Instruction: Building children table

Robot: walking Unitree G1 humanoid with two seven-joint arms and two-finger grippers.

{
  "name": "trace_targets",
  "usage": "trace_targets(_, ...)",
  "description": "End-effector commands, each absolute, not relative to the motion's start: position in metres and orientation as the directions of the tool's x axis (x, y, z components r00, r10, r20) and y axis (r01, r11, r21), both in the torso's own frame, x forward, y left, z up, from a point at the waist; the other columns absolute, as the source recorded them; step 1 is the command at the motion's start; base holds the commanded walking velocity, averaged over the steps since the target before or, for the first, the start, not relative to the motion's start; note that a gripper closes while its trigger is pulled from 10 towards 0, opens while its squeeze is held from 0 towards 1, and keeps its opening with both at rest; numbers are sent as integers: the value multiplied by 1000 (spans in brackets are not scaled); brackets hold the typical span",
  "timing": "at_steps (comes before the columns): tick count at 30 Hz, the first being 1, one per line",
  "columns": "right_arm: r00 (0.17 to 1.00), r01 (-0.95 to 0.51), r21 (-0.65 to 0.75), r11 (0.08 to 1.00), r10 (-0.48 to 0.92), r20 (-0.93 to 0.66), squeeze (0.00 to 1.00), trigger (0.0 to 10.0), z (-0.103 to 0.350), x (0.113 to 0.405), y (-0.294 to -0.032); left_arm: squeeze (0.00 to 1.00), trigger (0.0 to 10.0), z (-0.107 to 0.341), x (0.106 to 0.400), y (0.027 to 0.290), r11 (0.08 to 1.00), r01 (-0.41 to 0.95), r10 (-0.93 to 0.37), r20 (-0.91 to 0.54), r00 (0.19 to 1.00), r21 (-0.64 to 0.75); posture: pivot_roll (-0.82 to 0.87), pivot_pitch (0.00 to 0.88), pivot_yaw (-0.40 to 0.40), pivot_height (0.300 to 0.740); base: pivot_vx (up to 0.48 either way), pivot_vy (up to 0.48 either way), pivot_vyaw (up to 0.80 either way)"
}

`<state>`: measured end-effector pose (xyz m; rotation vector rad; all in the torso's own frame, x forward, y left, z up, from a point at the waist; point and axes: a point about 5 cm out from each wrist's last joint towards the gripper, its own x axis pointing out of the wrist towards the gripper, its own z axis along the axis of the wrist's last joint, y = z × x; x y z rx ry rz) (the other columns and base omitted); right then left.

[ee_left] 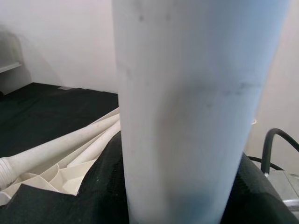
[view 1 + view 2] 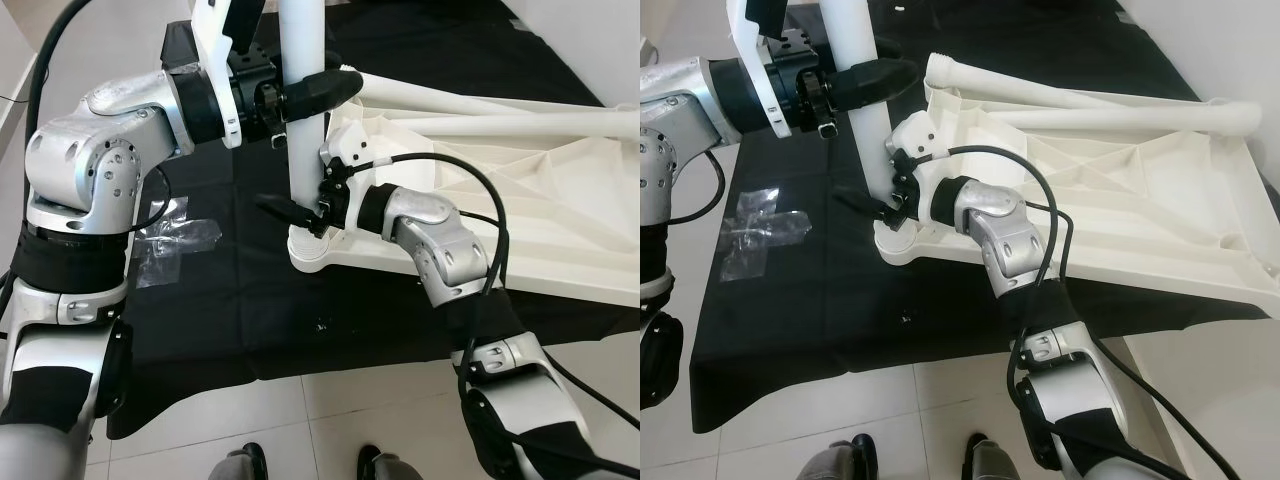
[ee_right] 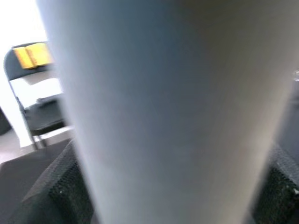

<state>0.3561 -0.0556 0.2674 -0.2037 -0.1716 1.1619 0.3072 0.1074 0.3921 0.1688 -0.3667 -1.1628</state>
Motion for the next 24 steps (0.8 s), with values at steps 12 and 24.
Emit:
trace_targets(12,125,-962,-241,131,991,37,0,0,277,352,-40,0,0,398,292,82,273,892,-958,182,220,359,49,272,-14,740,0,0,0)
trace_targets(24,117,-959,-257,119,993,23,0,0,274,350,-41,1000,10000,397,292,84,265,889,-960,190,207,373,38,253,6,740,0,0,0)
